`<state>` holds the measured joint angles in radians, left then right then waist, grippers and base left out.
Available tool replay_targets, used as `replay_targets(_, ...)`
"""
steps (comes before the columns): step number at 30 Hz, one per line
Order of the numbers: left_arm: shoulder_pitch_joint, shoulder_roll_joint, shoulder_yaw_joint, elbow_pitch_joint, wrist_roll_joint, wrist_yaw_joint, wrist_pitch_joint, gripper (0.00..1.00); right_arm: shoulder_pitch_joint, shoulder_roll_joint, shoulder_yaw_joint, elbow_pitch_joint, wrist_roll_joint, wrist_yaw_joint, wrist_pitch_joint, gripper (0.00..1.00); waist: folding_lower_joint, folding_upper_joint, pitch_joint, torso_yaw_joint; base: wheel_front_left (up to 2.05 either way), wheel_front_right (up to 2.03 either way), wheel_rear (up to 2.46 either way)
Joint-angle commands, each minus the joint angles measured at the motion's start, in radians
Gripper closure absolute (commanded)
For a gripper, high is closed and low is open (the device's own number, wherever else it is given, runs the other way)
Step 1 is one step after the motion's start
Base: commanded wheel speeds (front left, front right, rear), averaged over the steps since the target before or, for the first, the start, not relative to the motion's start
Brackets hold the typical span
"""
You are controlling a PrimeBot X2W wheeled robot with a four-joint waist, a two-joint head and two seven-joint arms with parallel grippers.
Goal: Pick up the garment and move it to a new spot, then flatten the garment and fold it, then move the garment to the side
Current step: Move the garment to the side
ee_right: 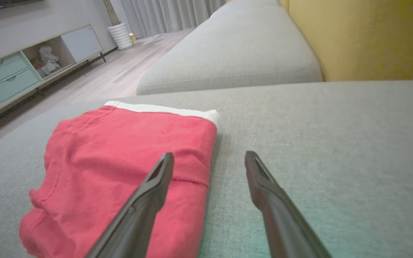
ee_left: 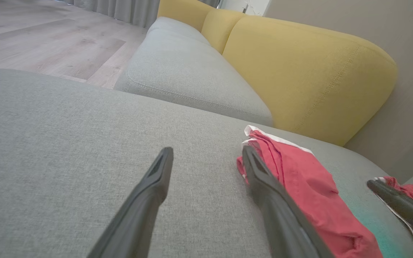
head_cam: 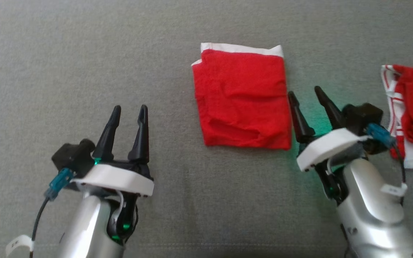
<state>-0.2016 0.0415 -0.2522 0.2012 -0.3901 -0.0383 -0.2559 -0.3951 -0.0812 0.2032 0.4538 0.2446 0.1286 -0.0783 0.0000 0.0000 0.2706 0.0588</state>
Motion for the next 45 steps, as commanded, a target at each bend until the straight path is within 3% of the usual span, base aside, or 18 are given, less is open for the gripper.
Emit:
replay_targets(1,-0.041,0.009,0.021,-0.027,-0.004,-0.001,-0.006,0.0,-0.039,0.013,0.028,-0.011,0.013,0.002,0.001,0.0,0.0,0.0,0.013,0.013,0.0,0.0,0.0)
replay_targets(16,-0.06,0.009,0.008,-0.023,-0.014,0.007,-0.006,0.0,-0.194,0.028,0.135,0.306,0.095,0.002,0.019,0.0,0.0,0.0,0.038,0.044,0.0,0.0,0.0)
replay_targets(17,-0.061,0.009,0.009,-0.024,-0.014,0.009,-0.006,0.0,-0.199,0.029,0.148,0.318,0.098,0.002,0.022,0.6,0.0,0.0,0.038,0.044,0.0,0.0,0.0)
replay_targets(18,-0.061,0.009,0.009,-0.024,-0.015,0.01,-0.006,0.0,-0.206,0.026,0.163,0.328,0.096,0.002,0.021,1.0,0.0,0.0,0.038,0.044,0.0,0.0,0.0)
replay_targets(28,-0.062,0.009,0.015,-0.026,-0.018,0.012,-0.006,0.0,-0.268,-0.077,0.234,0.388,-0.039,0.002,-0.068,1.0,0.0,0.0,0.035,0.029,0.0,0.0,0.0)
replay_targets(32,-0.057,0.009,0.026,-0.026,-0.014,0.01,-0.006,0.0,-0.29,-0.157,0.229,0.385,-0.142,0.002,-0.115,1.0,0.0,0.0,0.022,0.007,0.0,0.0,0.0)
replay_targets(39,-0.047,0.009,0.048,-0.027,0.004,0.001,-0.006,0.0,-0.288,-0.26,0.224,0.29,-0.211,0.002,-0.123,1.0,0.0,0.0,0.001,-0.052,0.0,0.0,0.0)
replay_targets(45,-0.046,0.009,0.066,-0.024,0.024,-0.009,-0.006,0.0,-0.259,-0.385,0.286,0.129,-0.169,0.002,-0.042,1.0,0.0,0.0,-0.004,-0.118,0.0,0.0,0.0)
